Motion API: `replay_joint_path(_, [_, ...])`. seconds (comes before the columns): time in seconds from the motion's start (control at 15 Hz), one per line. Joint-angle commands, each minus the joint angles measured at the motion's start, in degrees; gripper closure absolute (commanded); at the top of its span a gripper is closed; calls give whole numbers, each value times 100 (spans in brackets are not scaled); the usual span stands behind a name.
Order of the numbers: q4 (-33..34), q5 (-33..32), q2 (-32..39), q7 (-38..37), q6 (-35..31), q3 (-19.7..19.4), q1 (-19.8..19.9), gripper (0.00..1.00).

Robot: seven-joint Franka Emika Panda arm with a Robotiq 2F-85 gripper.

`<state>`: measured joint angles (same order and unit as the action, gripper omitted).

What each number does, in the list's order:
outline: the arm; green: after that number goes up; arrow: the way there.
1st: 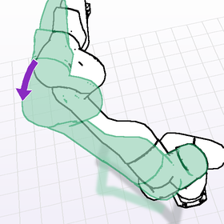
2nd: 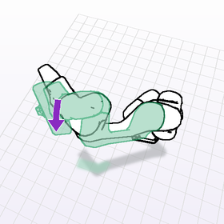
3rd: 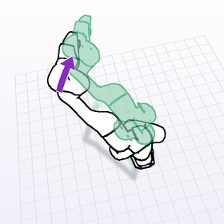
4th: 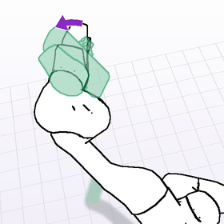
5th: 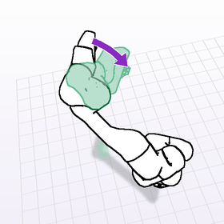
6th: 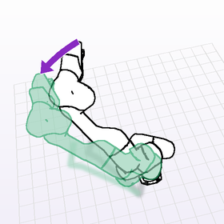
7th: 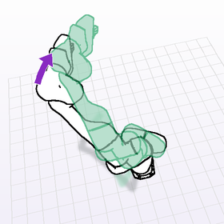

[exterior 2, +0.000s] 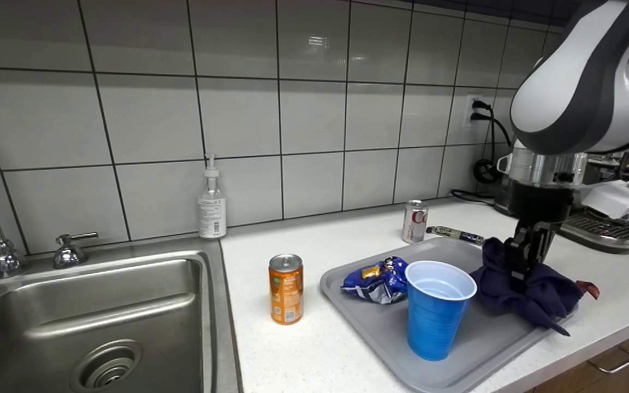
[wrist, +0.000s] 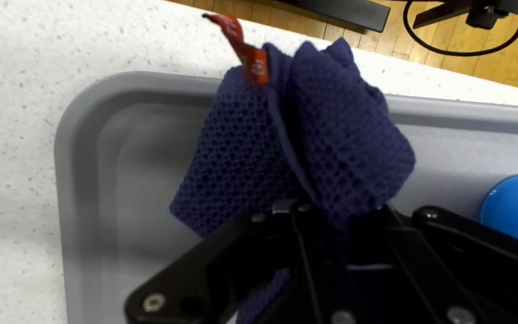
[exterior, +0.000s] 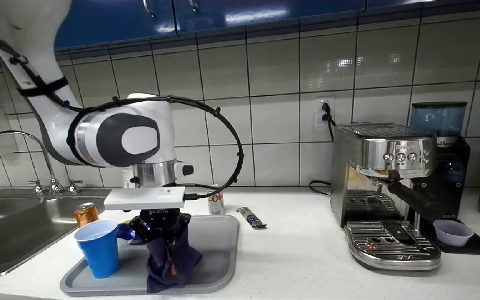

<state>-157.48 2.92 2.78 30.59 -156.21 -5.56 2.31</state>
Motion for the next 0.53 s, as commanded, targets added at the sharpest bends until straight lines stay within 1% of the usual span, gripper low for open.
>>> replay_joint_path(0.0, [136,-43,227,-179,-209,135,95,96])
replay_joint_path(0.47, [194,-196,469,-363,-535,181,132,96])
